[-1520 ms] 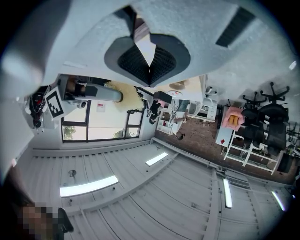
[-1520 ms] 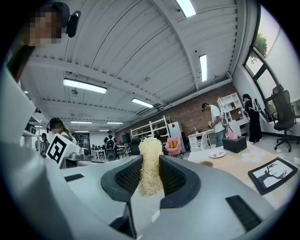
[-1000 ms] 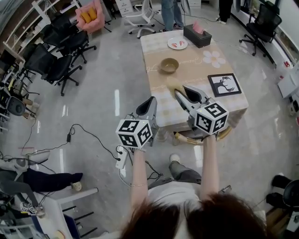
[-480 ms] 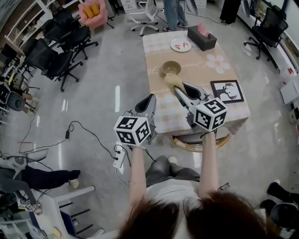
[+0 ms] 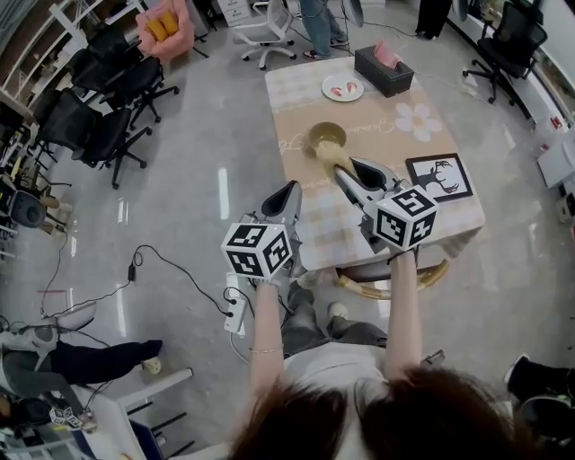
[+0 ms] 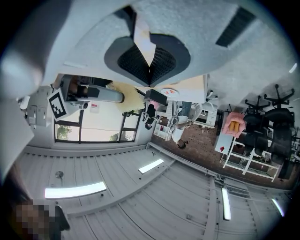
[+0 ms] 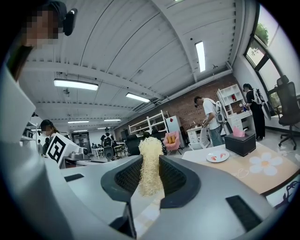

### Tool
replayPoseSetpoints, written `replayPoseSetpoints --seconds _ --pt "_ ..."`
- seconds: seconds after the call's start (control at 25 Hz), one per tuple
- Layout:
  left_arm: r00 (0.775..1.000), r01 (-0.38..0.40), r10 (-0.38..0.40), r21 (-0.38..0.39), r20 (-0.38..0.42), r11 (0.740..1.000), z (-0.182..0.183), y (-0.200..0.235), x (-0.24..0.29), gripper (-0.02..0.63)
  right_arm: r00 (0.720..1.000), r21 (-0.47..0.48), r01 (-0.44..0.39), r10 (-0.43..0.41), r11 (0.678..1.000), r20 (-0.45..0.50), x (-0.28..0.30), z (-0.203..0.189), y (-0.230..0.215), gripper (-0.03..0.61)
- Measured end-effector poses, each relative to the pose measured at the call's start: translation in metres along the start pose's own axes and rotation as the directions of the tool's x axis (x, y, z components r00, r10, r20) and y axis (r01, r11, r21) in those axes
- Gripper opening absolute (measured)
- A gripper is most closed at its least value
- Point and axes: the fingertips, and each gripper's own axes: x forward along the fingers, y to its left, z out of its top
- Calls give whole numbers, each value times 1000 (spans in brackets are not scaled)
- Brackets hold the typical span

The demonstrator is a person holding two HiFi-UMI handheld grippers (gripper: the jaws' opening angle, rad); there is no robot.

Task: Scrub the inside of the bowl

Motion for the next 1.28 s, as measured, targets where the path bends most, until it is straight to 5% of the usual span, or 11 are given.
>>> replayPoseSetpoints --seconds 0.6,0.96,1.28 --pt "974 189 -191 -27 -117 982 8 65 72 11 985 70 168 -171 983 30 67 4 -60 100" --pt "908 360 -356 -22 -221 933 -5 77 114 11 958 92 283 -286 955 27 90 3 -86 100" --pt "827 484 -487 -83 -282 871 -17 90 143 11 915 90 402 -404 911 -3 103 -7 -104 100"
